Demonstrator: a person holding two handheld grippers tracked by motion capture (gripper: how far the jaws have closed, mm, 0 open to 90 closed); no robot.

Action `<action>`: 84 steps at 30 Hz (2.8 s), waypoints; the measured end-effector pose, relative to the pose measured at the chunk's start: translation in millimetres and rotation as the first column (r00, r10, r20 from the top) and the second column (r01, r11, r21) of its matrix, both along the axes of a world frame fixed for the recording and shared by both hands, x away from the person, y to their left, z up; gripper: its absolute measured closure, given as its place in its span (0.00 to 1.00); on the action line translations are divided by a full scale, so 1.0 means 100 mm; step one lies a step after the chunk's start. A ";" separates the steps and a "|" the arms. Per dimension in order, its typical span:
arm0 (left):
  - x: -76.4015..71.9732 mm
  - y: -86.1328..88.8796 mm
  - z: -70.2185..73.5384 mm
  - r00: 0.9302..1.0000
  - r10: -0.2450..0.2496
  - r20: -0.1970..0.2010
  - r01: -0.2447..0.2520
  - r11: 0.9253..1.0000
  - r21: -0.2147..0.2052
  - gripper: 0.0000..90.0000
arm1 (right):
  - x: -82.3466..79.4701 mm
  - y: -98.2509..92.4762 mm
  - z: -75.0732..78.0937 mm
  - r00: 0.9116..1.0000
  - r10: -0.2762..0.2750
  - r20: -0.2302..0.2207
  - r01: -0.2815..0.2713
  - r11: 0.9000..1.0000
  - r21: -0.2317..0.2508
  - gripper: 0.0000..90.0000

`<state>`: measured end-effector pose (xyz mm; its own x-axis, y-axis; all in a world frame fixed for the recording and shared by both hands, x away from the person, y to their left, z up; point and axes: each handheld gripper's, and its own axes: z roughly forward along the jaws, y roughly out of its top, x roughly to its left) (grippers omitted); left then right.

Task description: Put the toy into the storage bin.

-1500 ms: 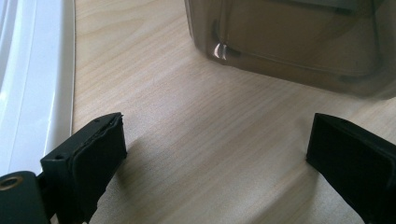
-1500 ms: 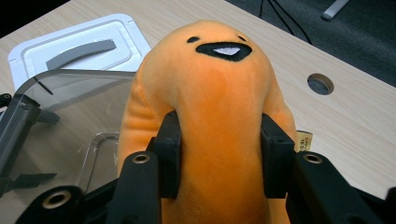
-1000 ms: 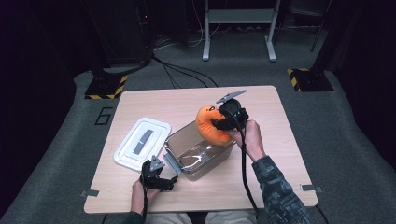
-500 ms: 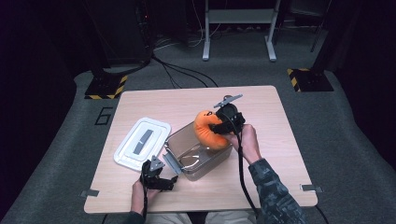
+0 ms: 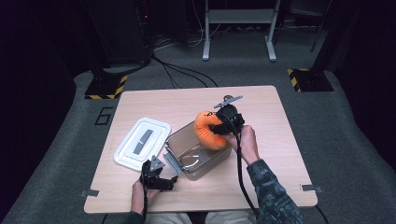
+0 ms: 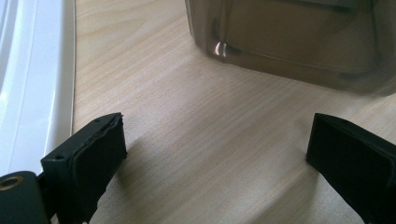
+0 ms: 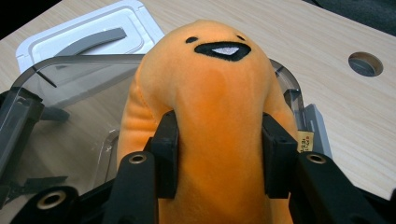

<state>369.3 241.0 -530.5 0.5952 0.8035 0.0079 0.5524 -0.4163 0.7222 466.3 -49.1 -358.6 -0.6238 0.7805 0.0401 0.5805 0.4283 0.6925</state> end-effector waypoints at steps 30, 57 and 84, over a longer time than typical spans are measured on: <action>0.00 0.00 0.00 1.000 -0.004 0.005 0.004 1.000 0.007 0.05 | 0.10 -0.01 -0.20 0.997 -0.005 -0.076 0.005 1.000 0.006 0.62; 0.00 0.00 0.00 1.000 -0.001 0.005 0.001 1.000 0.000 0.05 | 0.25 0.06 -0.41 0.981 -0.011 -0.192 0.003 0.999 -0.042 0.57; 0.00 0.00 0.00 1.000 -0.002 0.006 0.002 1.000 0.000 0.06 | 0.36 0.15 -0.54 0.962 -0.009 -0.272 -0.027 0.991 -0.130 0.51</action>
